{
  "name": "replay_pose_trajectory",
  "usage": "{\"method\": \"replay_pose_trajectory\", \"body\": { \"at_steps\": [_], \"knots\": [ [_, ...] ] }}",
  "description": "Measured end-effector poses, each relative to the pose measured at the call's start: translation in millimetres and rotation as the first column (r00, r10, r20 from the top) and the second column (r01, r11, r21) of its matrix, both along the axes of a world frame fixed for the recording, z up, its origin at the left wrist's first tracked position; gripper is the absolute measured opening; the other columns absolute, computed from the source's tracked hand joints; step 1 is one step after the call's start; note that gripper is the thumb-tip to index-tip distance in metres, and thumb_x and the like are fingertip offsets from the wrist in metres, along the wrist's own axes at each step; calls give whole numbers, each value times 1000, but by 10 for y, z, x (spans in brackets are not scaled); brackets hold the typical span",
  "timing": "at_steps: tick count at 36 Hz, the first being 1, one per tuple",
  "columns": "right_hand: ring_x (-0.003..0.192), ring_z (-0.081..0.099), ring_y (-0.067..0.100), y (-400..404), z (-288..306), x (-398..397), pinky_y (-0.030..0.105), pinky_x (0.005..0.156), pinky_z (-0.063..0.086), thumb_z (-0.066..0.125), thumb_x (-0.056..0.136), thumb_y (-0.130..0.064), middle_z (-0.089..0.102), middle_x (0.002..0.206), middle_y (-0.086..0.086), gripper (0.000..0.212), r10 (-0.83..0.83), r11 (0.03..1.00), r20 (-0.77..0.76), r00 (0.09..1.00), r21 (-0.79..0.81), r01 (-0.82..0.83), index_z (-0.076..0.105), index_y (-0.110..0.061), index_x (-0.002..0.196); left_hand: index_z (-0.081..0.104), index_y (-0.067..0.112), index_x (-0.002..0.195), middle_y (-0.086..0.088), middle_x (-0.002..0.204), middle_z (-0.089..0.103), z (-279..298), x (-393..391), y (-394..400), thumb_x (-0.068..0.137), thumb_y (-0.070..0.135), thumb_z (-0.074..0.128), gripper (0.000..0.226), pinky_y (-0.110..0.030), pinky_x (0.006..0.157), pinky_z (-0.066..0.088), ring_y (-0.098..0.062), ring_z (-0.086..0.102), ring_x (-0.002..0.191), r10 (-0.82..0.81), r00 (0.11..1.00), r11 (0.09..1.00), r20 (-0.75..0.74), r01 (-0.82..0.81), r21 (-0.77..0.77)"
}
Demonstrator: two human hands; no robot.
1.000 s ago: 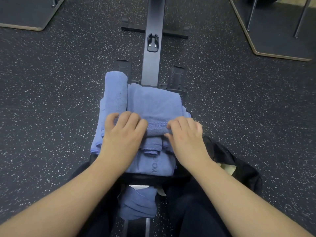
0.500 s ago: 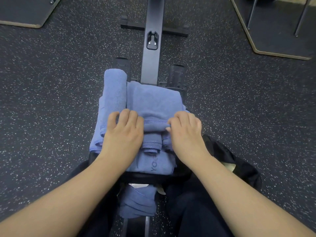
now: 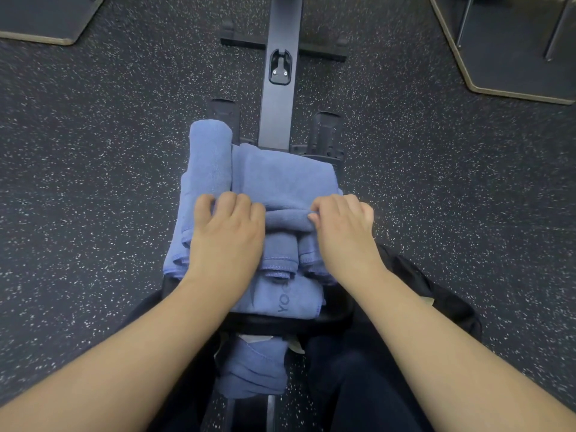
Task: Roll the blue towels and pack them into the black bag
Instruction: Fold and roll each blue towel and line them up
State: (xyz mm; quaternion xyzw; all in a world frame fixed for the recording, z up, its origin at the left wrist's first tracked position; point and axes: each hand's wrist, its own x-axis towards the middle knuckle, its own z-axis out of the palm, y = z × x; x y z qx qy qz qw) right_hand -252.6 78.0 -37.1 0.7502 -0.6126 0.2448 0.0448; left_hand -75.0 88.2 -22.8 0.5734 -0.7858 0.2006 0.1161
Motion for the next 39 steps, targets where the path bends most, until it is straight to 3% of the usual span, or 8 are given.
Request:
{"method": "replay_pose_trajectory", "body": {
  "at_steps": [4,8,13,17,22,27,33,39],
  "knots": [
    [75,44,22,-26,-15,38,32,73,20,50,88,-19,54,74,-1,11,-34,999,-22,999,-28,33,58,-16,81,54,11,72,-10,74,48,5,-3,-51,76,2,56,10,-43,78,27,-27,42,79,0,1000,1000,-27,-1,-17],
    [82,33,20,-32,10,31,32,73,23,42,87,-29,56,81,4,26,-87,994,-77,993,-67,82,64,-16,80,55,10,70,-10,76,48,34,4,-87,75,3,56,9,-44,77,25,-27,42,80,-22,999,999,-36,21,-29],
    [74,34,19,12,141,53,29,62,19,50,79,-12,52,80,8,10,9,998,44,999,-59,-7,60,-12,79,53,11,65,-8,65,46,164,-40,-104,69,2,31,24,-41,72,23,-28,52,69,-36,998,999,-44,35,-16],
    [72,33,16,45,165,102,29,60,18,43,73,-9,52,78,9,15,86,996,146,986,-9,-85,58,-9,76,52,10,64,-8,63,46,197,-54,-135,67,3,26,27,-41,71,22,-28,52,67,-20,997,1000,-77,21,14],
    [78,34,20,16,110,102,31,68,29,41,74,-9,56,81,9,20,59,998,62,996,-37,-57,60,-8,80,47,14,72,-5,60,50,155,-65,-188,78,6,52,11,-42,74,22,-28,51,68,51,995,998,-81,-48,46],
    [85,36,21,39,115,81,31,74,28,46,71,-25,57,90,6,26,54,998,5,999,10,-54,58,-10,88,51,14,77,-7,66,53,171,-41,-217,75,7,68,18,-42,74,21,-29,52,70,46,995,998,-94,-42,40],
    [89,39,21,1,82,54,32,76,28,51,69,-14,59,93,7,25,86,996,18,996,-34,-86,59,-10,93,59,16,71,-7,77,54,270,-57,-187,67,7,35,26,-41,74,22,-28,54,74,-38,992,999,-117,42,30],
    [95,41,19,-23,43,18,35,82,27,44,83,-20,59,101,2,24,77,997,30,997,-4,-77,56,-14,103,59,14,78,-6,81,55,182,-53,-205,73,22,56,10,-41,78,25,-28,54,80,0,998,993,-58,7,116]
  ]
}}
